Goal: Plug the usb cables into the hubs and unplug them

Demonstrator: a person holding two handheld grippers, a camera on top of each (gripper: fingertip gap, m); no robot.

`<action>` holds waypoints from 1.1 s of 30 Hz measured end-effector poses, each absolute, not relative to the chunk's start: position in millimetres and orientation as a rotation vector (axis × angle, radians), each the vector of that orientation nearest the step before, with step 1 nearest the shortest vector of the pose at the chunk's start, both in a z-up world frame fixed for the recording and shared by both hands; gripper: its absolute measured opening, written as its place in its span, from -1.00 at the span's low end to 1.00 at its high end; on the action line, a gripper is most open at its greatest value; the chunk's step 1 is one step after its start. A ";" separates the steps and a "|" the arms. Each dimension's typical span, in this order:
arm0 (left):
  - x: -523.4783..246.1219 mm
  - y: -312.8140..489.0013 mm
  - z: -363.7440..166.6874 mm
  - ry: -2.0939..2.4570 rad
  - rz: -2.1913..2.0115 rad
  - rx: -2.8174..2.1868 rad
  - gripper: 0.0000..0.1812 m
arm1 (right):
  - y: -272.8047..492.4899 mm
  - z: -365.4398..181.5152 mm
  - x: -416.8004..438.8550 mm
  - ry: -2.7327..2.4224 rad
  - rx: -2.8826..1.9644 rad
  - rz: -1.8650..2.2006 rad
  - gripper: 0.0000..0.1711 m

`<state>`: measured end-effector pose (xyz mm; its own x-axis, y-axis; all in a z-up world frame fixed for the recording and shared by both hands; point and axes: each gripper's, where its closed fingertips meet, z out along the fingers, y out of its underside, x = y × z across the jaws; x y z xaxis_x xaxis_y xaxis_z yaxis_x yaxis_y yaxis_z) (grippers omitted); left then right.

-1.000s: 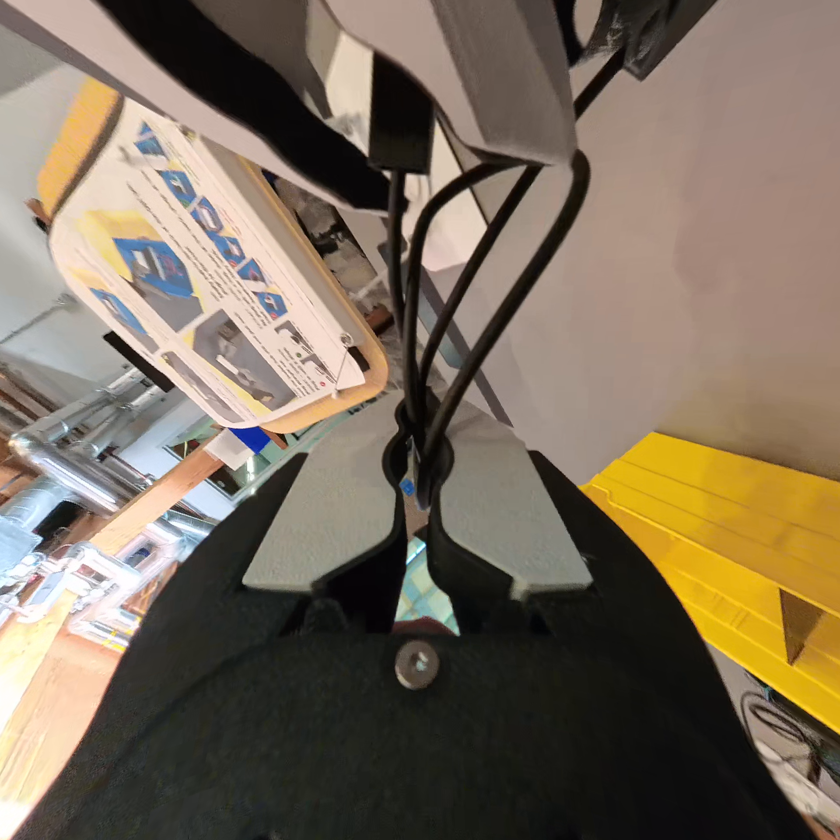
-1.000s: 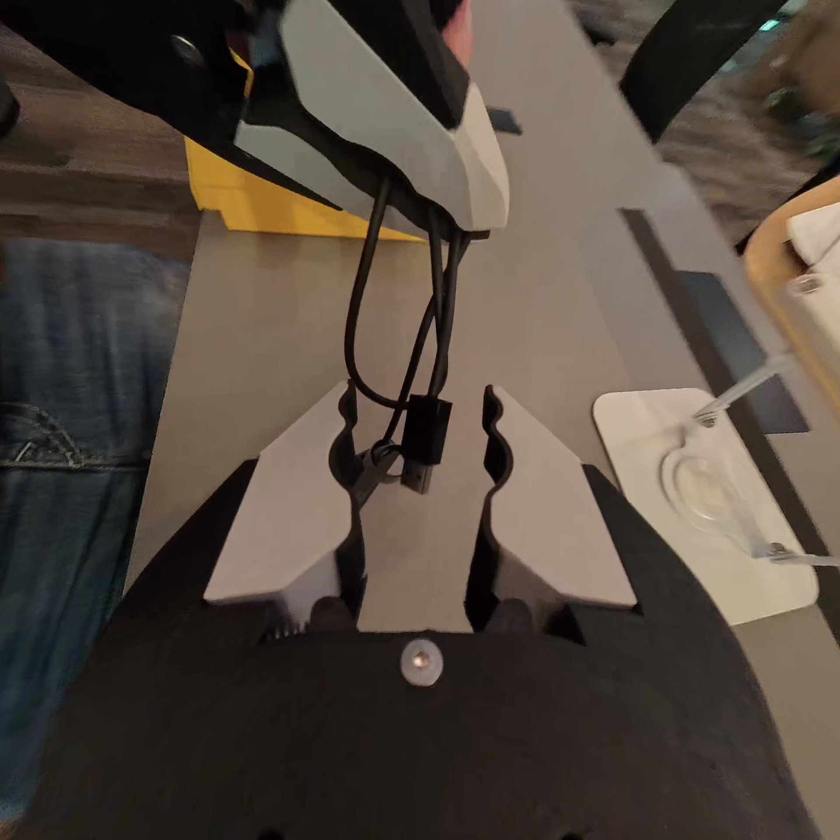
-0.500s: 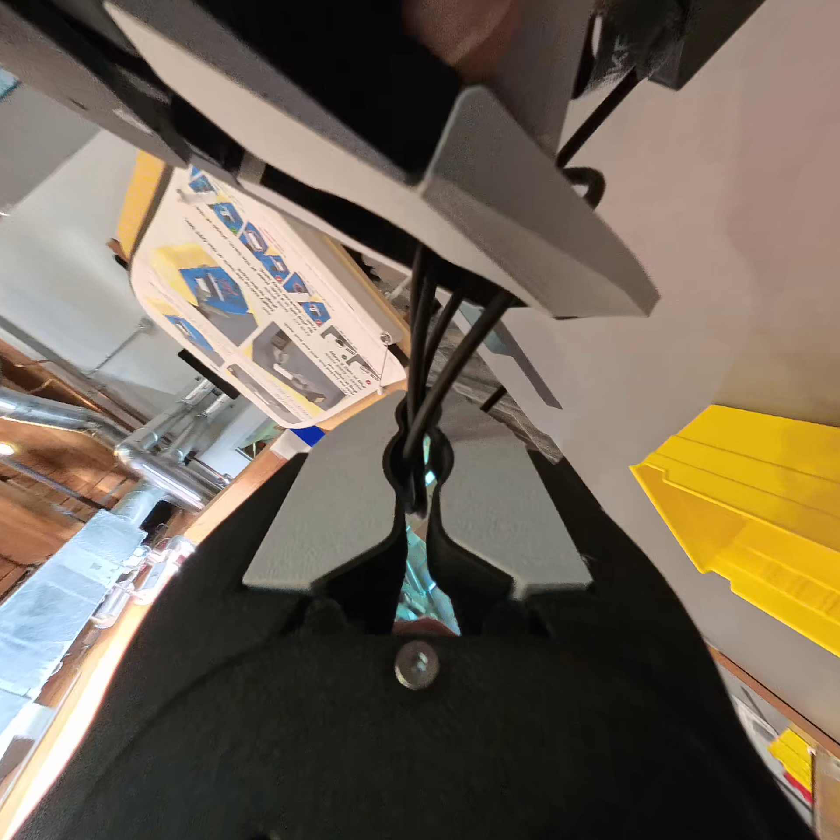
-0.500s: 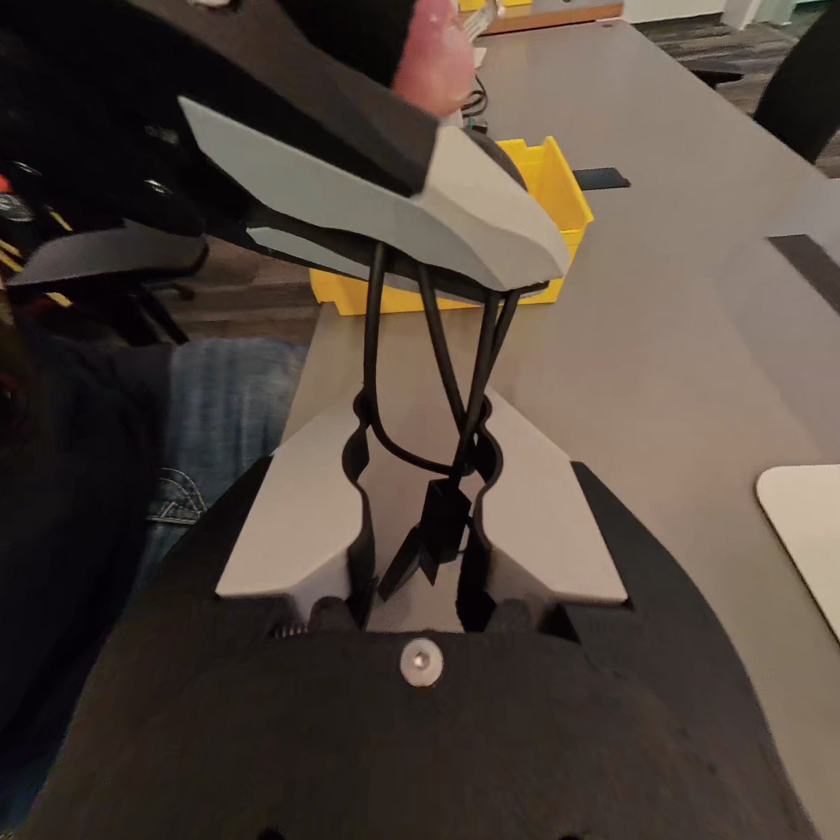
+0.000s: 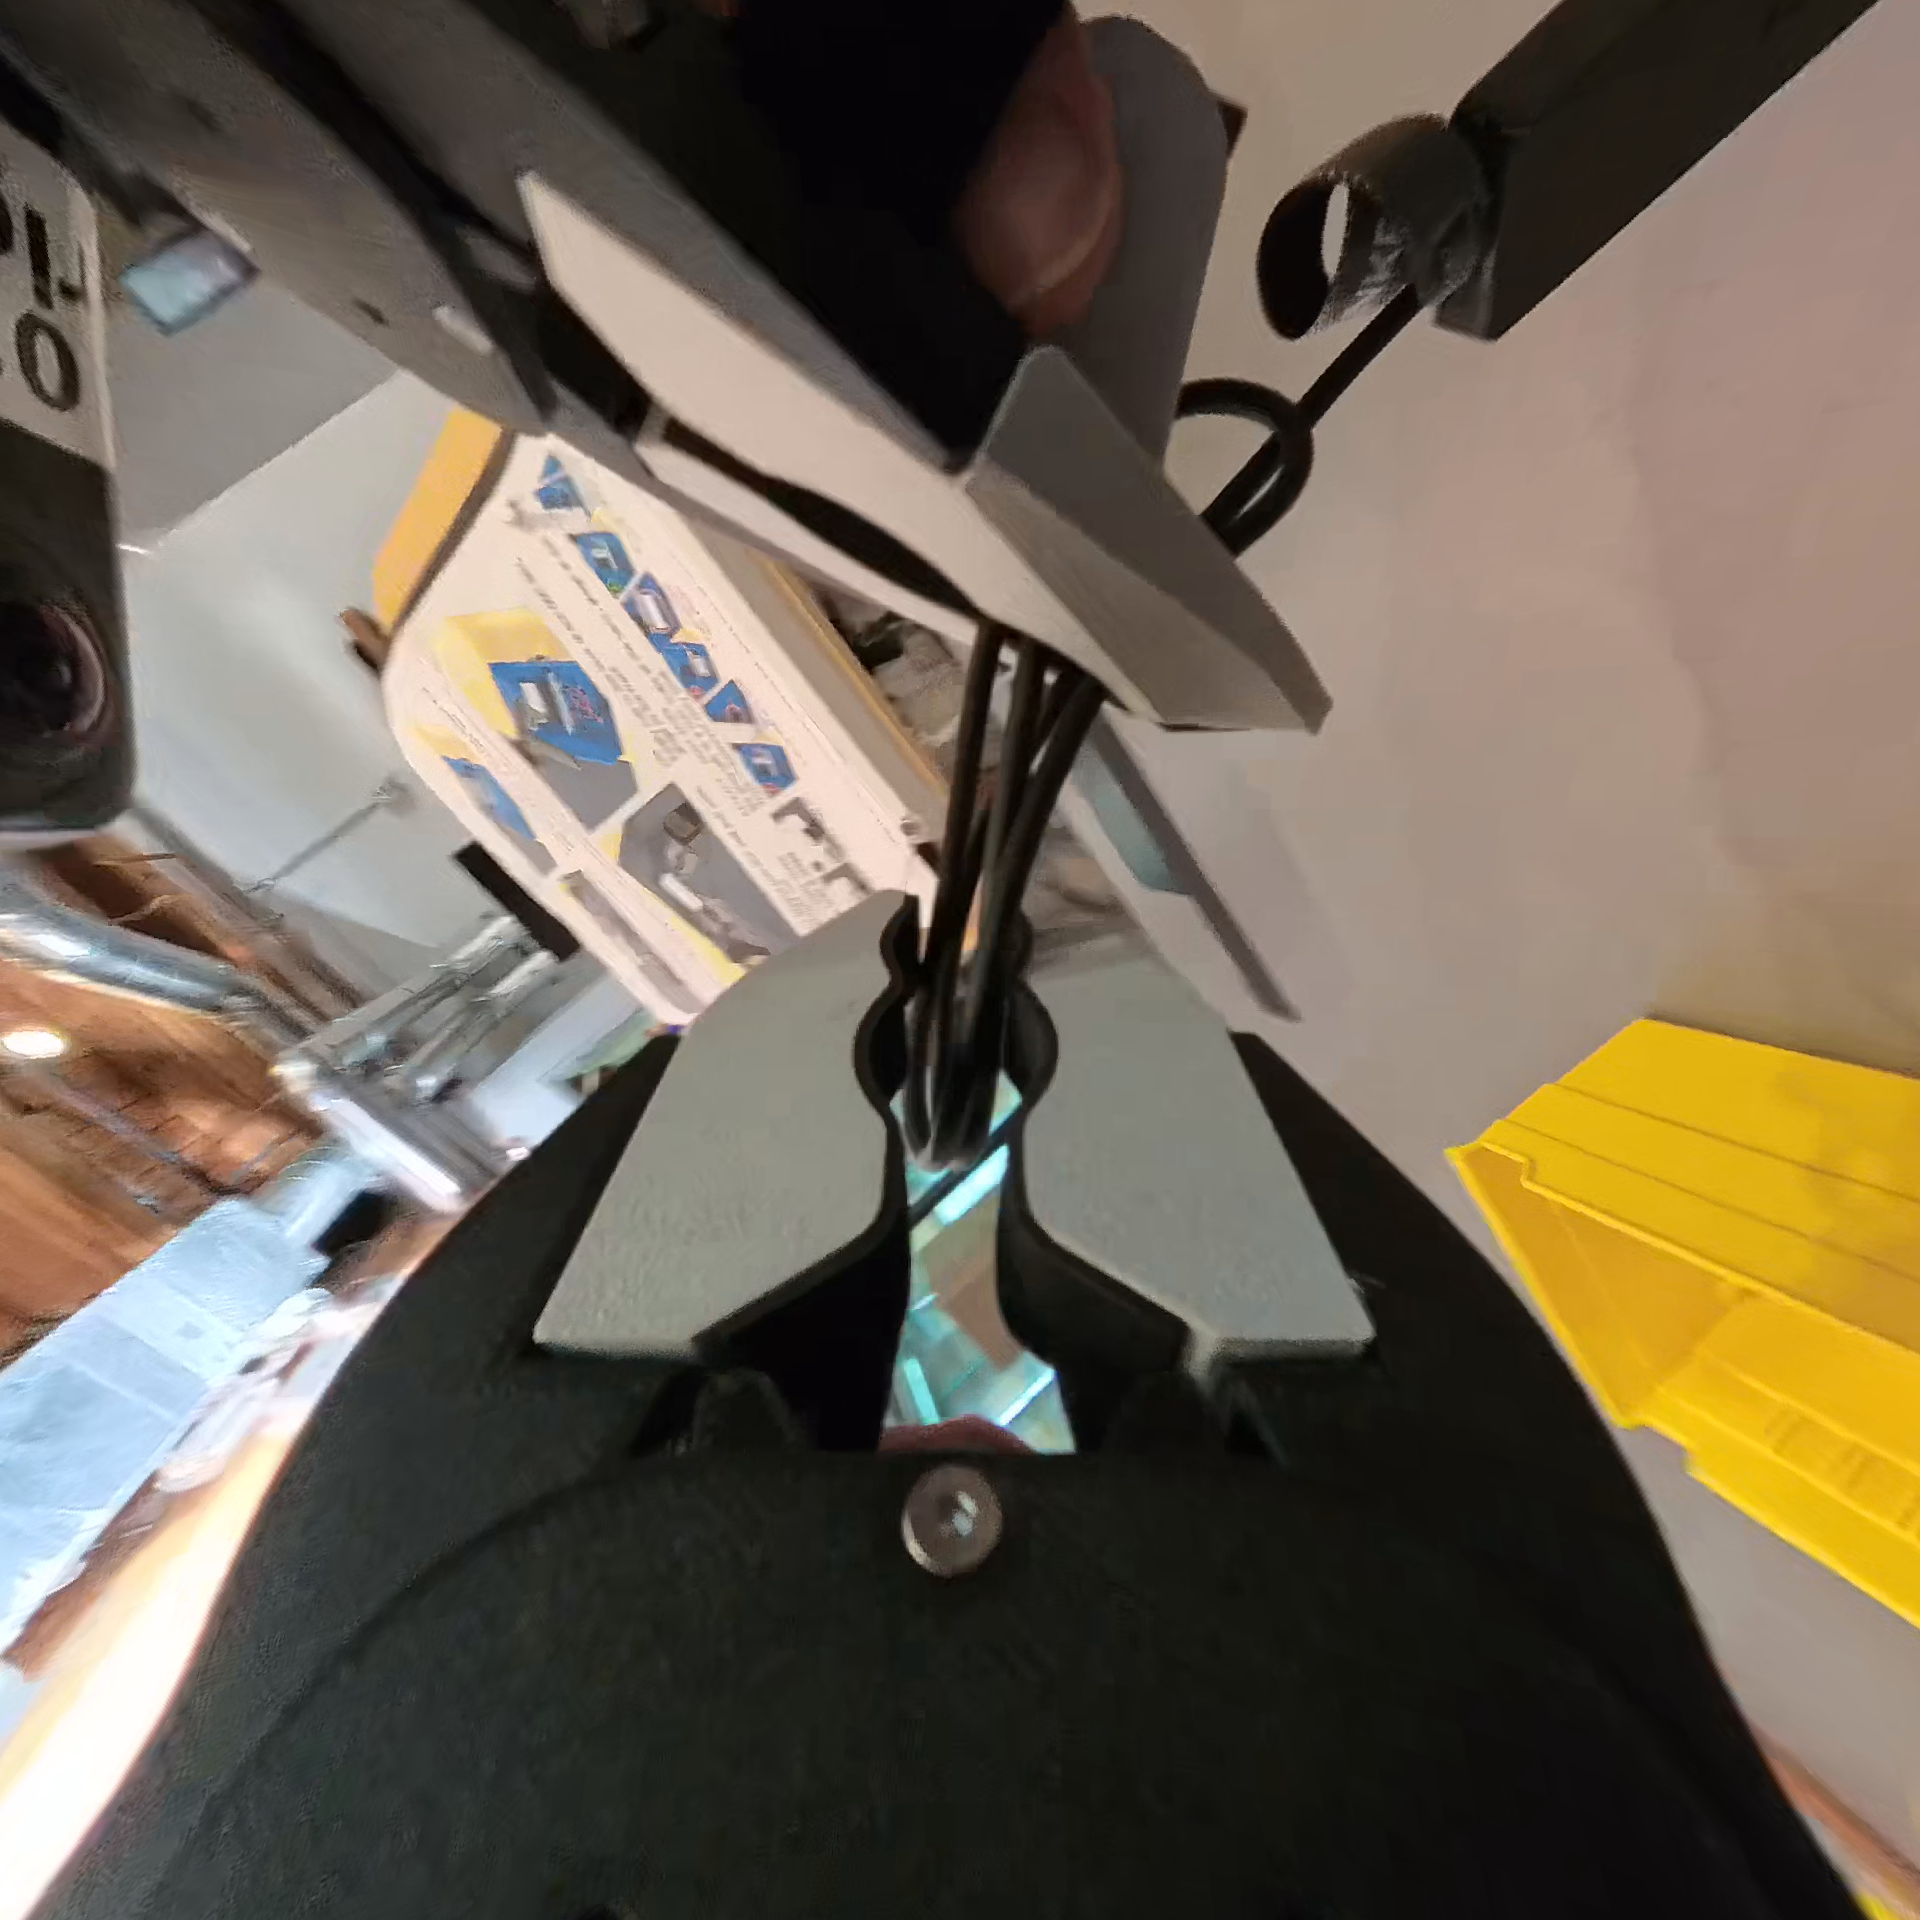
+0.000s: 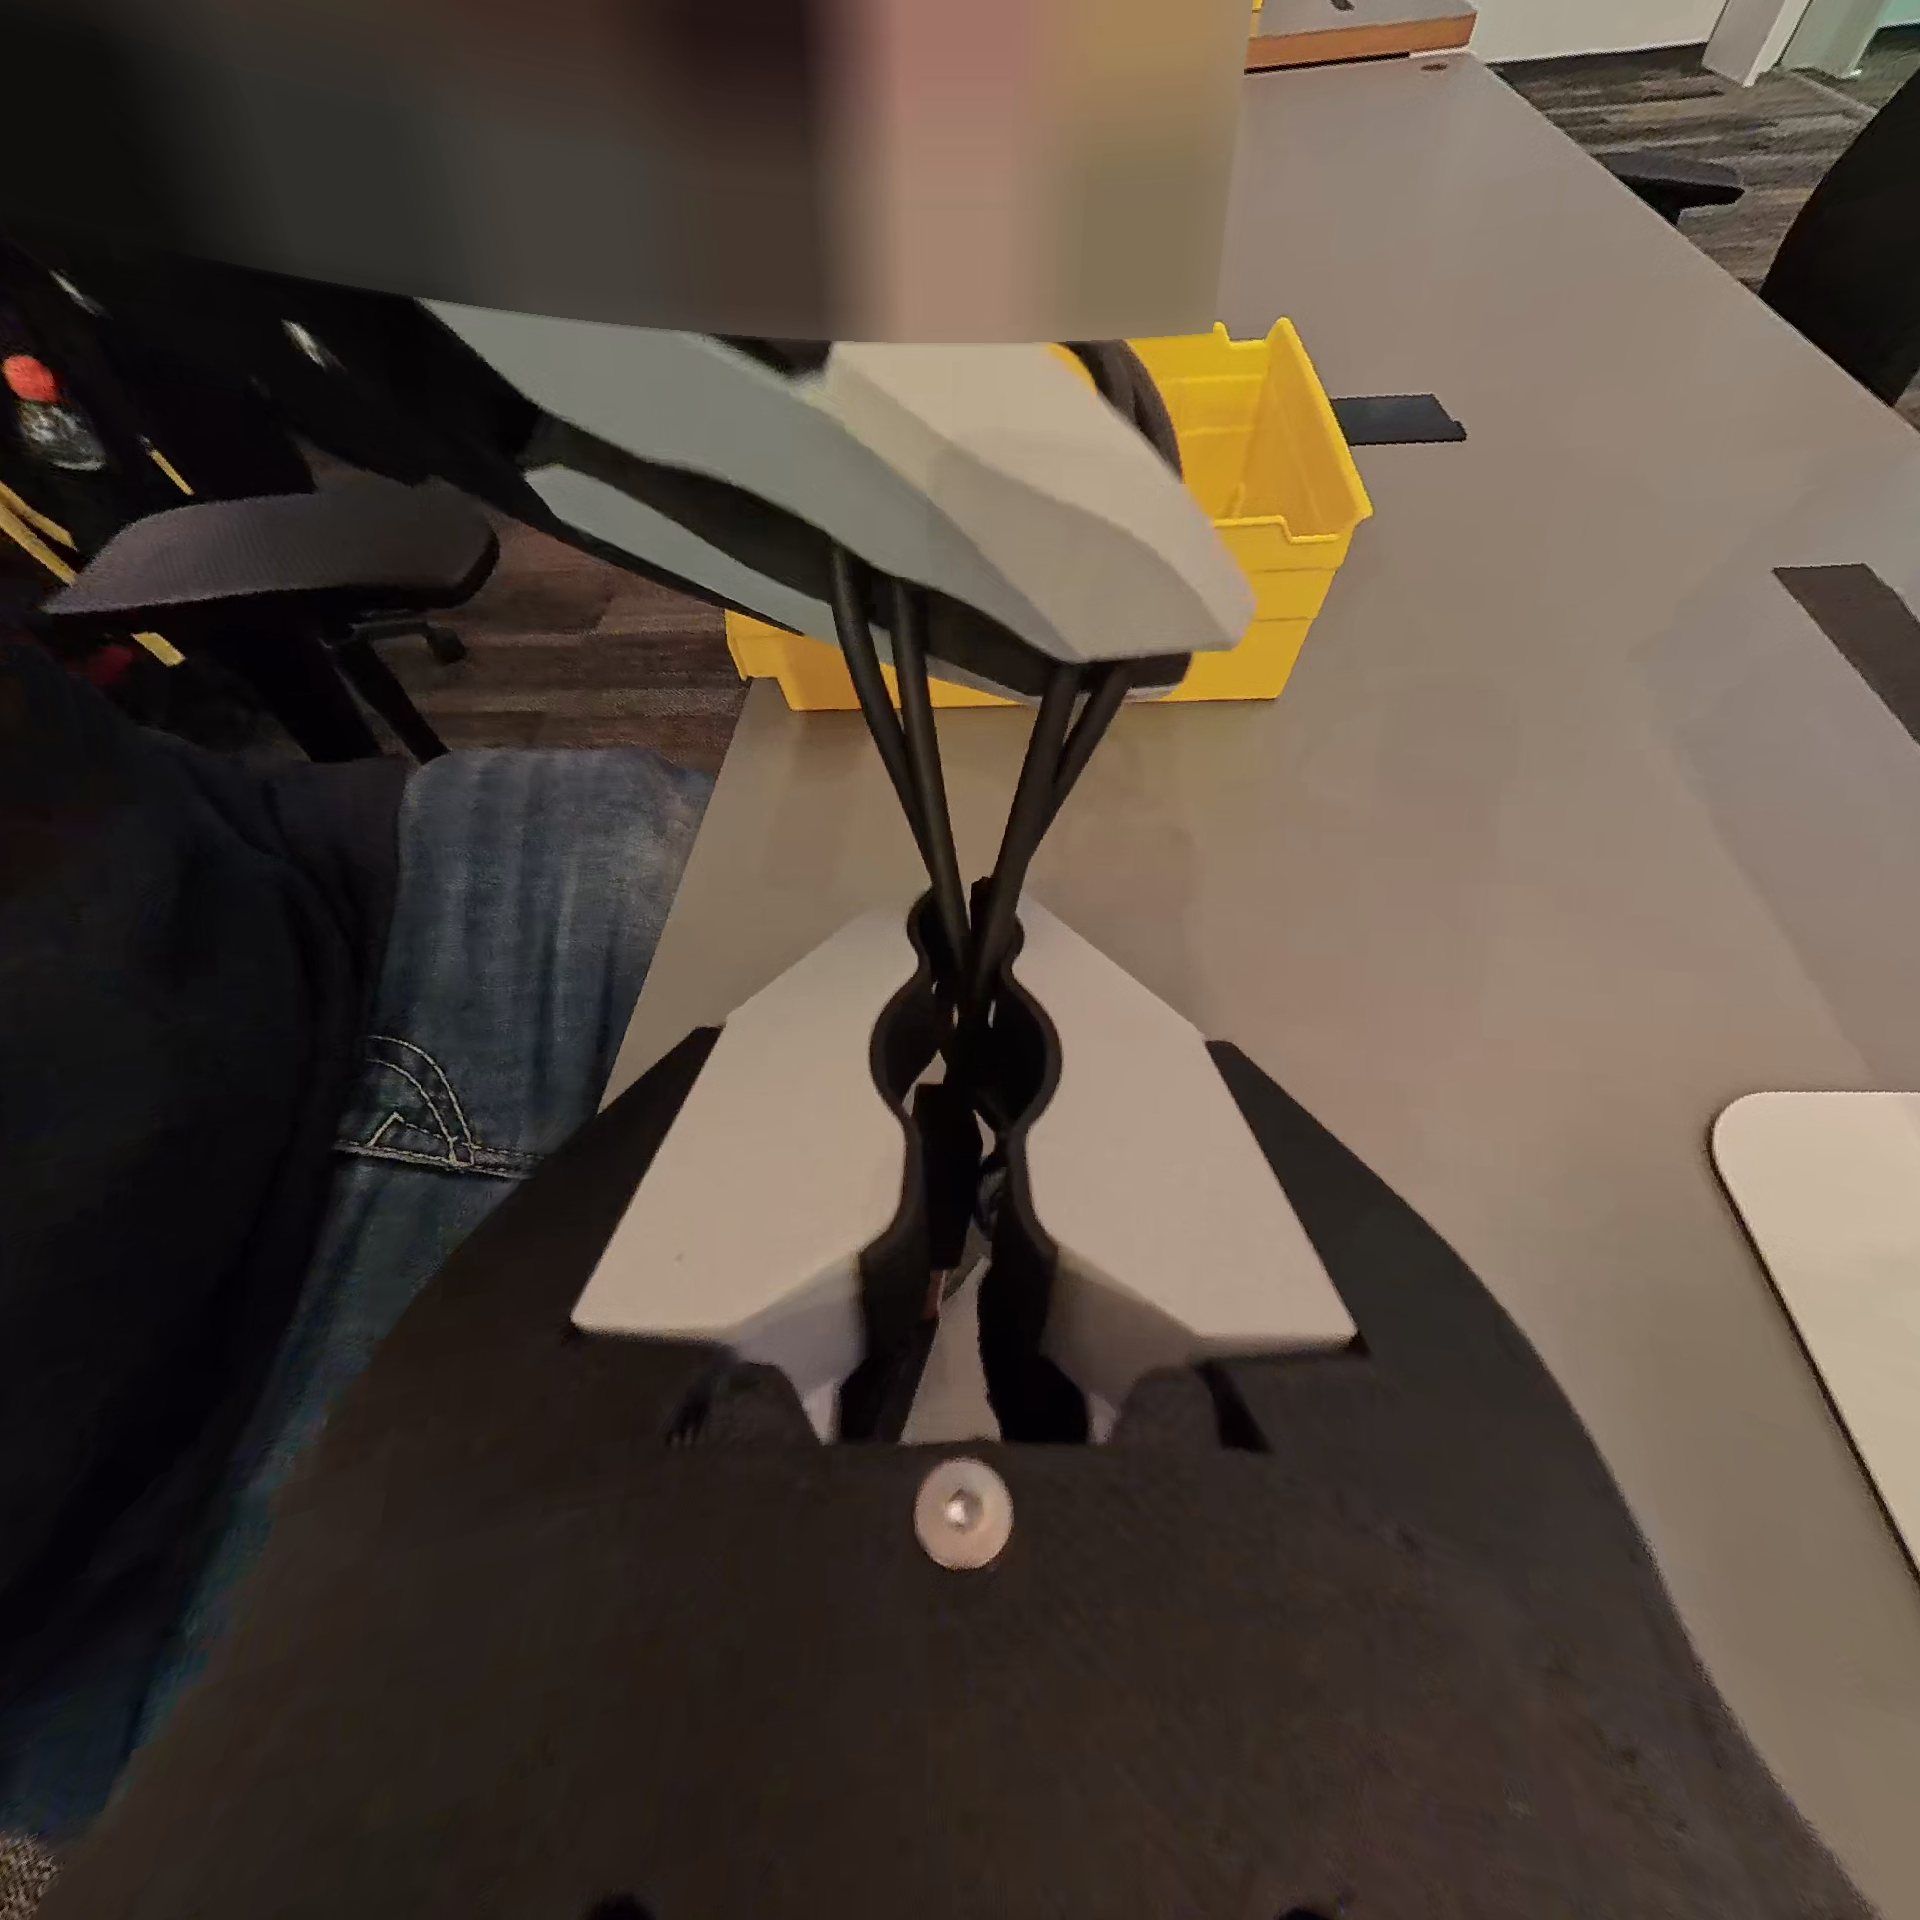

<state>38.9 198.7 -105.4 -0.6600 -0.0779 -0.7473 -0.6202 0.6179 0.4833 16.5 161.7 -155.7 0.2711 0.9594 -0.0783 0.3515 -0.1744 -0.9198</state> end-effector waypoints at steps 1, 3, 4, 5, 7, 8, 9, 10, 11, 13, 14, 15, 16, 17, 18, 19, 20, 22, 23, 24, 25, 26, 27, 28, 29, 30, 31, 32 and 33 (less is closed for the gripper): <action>35.8 196.0 -106.3 2.168 0.937 -0.613 -0.77 | 160.8 -156.5 15.8 -1.229 -1.698 0.889 -1.00; 29.0 185.8 -109.6 2.246 0.796 -0.805 -0.58 | 162.3 -159.3 16.0 -1.269 -1.710 0.809 -1.00; 27.9 176.7 -111.1 2.284 0.693 -0.900 -0.51 | 161.4 -160.6 15.4 -1.300 -1.711 0.771 -1.00; 27.9 166.9 -111.8 2.319 0.588 -0.975 -0.44 | 159.4 -160.9 13.8 -1.330 -1.705 0.749 -1.00; 26.5 153.8 -112.5 2.369 0.446 -1.094 -0.37 | 158.8 -162.7 11.9 -1.367 -1.704 0.703 -1.00; 25.7 150.6 -113.8 2.385 0.399 -1.132 -0.37 | 157.4 -162.5 10.1 -1.378 -1.697 0.704 -1.00; 24.7 150.7 -115.6 2.393 0.381 -1.155 -0.37 | 157.5 -163.0 9.3 -1.381 -1.698 0.693 -1.00; 23.7 152.5 -117.7 2.397 0.386 -1.156 -0.40 | 157.9 -164.2 8.8 -1.388 -1.699 0.670 -1.00; 21.5 154.6 -120.6 2.409 0.411 -1.143 -0.45 | 156.6 -164.4 7.5 -1.399 -1.694 0.664 -1.00; 18.9 162.1 -124.5 2.408 0.493 -1.104 -0.61 | 152.9 -164.1 4.7 -1.414 -1.682 0.668 -1.00; 19.3 163.3 -126.1 2.405 0.495 -1.099 -0.68 | 151.3 -164.0 3.8 -1.419 -1.677 0.675 -1.00; 18.8 165.0 -127.4 2.402 0.503 -1.101 -0.70 | 151.9 -164.6 4.3 -1.415 -1.682 0.669 -1.00; 18.4 166.9 -128.5 2.395 0.517 -1.099 -0.71 | 153.0 -165.1 5.7 -1.412 -1.686 0.658 -1.00; 18.3 167.4 -130.1 2.390 0.525 -1.097 -0.72 | 153.3 -165.9 6.9 -1.416 -1.691 0.646 -1.00; 17.4 168.1 -131.6 2.390 0.542 -1.091 -0.73 | 153.0 -167.2 7.4 -1.425 -1.695 0.633 -1.00; 15.8 169.8 -132.9 2.392 0.568 -1.077 -0.74 | 152.7 -168.1 7.4 -1.430 -1.698 0.624 -1.00; 15.2 171.0 -133.9 2.391 0.584 -1.061 -0.79 | 152.8 -168.6 7.5 -1.430 -1.702 0.617 -1.00; 12.7 172.7 -138.8 2.385 0.603 -1.041 -0.91 | 151.8 -169.4 7.9 -1.439 -1.704 0.608 -1.00; 13.0 173.5 -140.7 2.369 0.619 -1.005 -0.97 | 151.9 -170.9 8.5 -1.444 -1.709 0.594 -1.00; 13.5 174.7 -141.8 2.343 0.634 -0.979 -0.99 | 152.4 -172.4 9.3 -1.447 -1.713 0.581 -1.00; 13.8 174.5 -143.7 2.322 0.632 -0.985 -0.99 | 152.6 -174.2 9.9 -1.453 -1.717 0.572 -1.00; 14.3 175.0 -144.4 2.297 0.629 -0.982 -0.99 | 152.8 -175.4 10.4 -1.456 -1.718 0.567 -1.00; 14.9 175.4 -144.5 2.276 0.625 -0.969 -0.97 | 153.5 -175.4 10.8 -1.452 -1.717 0.563 -1.00; 14.6 175.1 -144.8 2.264 0.622 -0.961 -0.97 | 153.4 -175.6 10.6 -1.453 -1.713 0.561 -1.00; 14.5 175.2 -144.5 2.250 0.626 -0.953 -0.97 | 153.5 -175.8 10.2 -1.456 -1.707 0.550 -1.00; 14.8 175.9 -143.6 2.233 0.641 -0.930 -0.97 | 154.2 -175.3 10.2 -1.453 -1.703 0.539 -1.00; 14.6 176.5 -143.3 2.222 0.657 -0.910 -0.98 | 153.9 -175.0 9.8 -1.451 -1.701 0.543 -1.00; 14.1 177.8 -142.8 2.211 0.672 -0.902 -0.97 | 152.4 -175.6 9.6 -1.452 -1.704 0.559 -0.95; 13.6 179.9 -140.8 2.196 0.696 -0.874 -0.97 | 151.0 -176.8 10.3 -1.456 -1.709 0.575 -0.84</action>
